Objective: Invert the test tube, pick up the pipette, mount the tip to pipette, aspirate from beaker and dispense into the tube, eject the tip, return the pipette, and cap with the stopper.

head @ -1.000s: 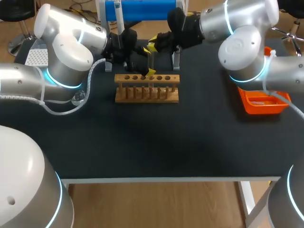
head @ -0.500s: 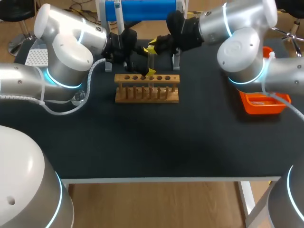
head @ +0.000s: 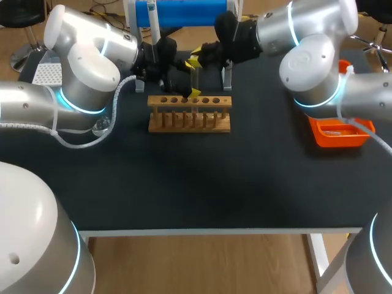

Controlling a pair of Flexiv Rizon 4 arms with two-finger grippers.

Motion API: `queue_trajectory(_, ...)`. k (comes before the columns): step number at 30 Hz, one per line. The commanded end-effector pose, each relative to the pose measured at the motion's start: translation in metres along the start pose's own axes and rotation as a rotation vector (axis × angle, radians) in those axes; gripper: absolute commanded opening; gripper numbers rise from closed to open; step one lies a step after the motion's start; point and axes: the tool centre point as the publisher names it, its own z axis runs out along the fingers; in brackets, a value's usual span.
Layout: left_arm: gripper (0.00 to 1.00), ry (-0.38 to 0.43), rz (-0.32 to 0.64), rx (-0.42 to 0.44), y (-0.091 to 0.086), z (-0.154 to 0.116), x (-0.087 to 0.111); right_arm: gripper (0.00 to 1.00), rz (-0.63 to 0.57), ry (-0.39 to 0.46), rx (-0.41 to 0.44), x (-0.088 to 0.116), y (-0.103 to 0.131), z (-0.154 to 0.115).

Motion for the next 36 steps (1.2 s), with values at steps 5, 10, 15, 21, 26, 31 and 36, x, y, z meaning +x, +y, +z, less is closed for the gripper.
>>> queue_trajectory(5, 1.0, 0.003, -0.001, -0.002, 0.0, 0.0, 0.0, 0.0, 0.002, 0.005, 0.002, 0.0, -0.001, 0.001)
queue_trajectory(10, 1.0, 0.003, -0.001, -0.002, 0.0, 0.0, 0.0, 0.0, 0.005, 0.008, 0.011, 0.001, -0.004, 0.004)
queue_trajectory(15, 1.0, 0.003, -0.001, -0.002, 0.0, 0.0, 0.0, 0.0, 0.007, 0.008, 0.018, 0.001, -0.006, 0.005)
queue_trajectory(21, 1.0, 0.003, -0.001, -0.002, 0.0, 0.0, 0.0, 0.0, 0.009, 0.007, 0.023, 0.0, -0.008, 0.005)
queue_trajectory(26, 1.0, 0.003, -0.001, -0.002, 0.0, 0.0, 0.0, 0.0, 0.012, 0.007, 0.028, 0.001, -0.01, 0.005)
queue_trajectory(31, 1.0, 0.003, -0.001, -0.002, 0.0, 0.0, 0.0, 0.0, 0.01, 0.006, 0.028, 0.001, -0.01, 0.004)
queue_trajectory(36, 1.0, 0.003, -0.001, -0.002, 0.0, 0.0, 0.0, 0.0, 0.004, 0.002, 0.019, 0.0, -0.004, 0.002)
